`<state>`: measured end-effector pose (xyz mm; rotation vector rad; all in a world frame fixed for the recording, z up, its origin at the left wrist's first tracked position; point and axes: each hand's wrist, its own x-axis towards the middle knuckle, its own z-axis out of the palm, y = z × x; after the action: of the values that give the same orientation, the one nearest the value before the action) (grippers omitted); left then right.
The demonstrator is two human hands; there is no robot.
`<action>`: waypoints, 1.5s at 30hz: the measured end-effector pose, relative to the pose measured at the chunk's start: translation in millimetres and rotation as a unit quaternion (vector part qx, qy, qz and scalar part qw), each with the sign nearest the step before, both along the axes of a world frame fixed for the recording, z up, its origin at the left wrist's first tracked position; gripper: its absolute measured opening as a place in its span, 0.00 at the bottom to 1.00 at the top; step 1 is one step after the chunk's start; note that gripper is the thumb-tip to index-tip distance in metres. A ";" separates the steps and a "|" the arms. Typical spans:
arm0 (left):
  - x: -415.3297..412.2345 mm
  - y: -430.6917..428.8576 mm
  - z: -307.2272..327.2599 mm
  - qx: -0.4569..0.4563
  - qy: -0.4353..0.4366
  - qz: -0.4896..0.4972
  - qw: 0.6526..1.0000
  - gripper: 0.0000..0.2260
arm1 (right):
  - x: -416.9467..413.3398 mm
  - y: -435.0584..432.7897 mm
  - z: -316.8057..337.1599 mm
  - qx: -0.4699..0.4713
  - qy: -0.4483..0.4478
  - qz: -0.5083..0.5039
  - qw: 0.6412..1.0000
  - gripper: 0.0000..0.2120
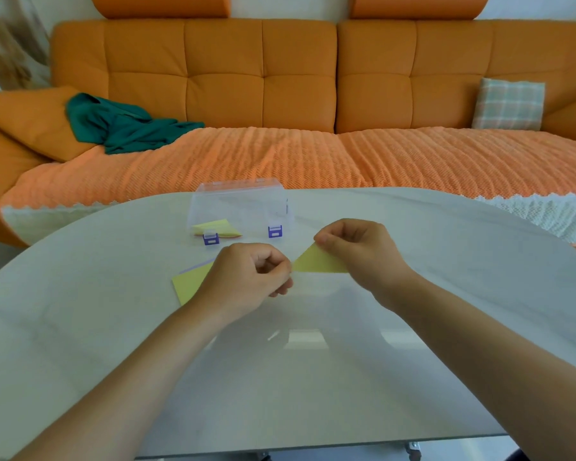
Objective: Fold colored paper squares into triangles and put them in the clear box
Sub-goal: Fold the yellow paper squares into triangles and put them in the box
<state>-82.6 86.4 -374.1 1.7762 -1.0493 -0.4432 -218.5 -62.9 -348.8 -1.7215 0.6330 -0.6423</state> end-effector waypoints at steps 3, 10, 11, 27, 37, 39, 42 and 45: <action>13.6 5.4 -1.9 0.041 -0.061 0.012 0.997 0.08 | -0.1 -7.0 1.1 0.005 -0.014 -0.056 0.998 0.07; 7.2 -0.7 4.1 -0.041 -0.026 0.031 0.998 0.08 | 7.0 8.1 -3.2 0.052 -0.027 -0.030 0.998 0.06; 6.1 -1.7 4.6 -0.033 -0.027 0.023 0.999 0.04 | 8.8 10.1 -3.8 0.057 -0.028 -0.028 0.998 0.06; 85.5 34.9 15.8 0.061 -0.194 0.166 0.965 0.07 | 69.9 14.4 15.0 -0.053 0.070 0.000 0.996 0.04; 118.6 47.5 -1.5 0.167 -0.189 0.170 0.953 0.25 | 194.8 9.8 25.6 -0.150 0.174 0.042 0.972 0.07; 119.5 47.9 -4.0 0.192 -0.195 0.162 0.948 0.25 | 204.9 7.9 20.4 -0.169 0.221 0.057 0.959 0.06; 120.9 47.6 -7.0 0.206 -0.200 0.145 0.947 0.26 | 213.9 5.2 11.9 -0.171 0.251 0.066 0.951 0.05; 123.0 47.3 -10.1 0.212 -0.208 0.131 0.946 0.26 | 219.9 3.6 6.8 -0.180 0.257 0.062 0.947 0.04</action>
<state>40.3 133.7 -384.2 2.4343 -1.0284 -0.1286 1.4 -59.3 -342.1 -2.2836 0.7911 -0.2171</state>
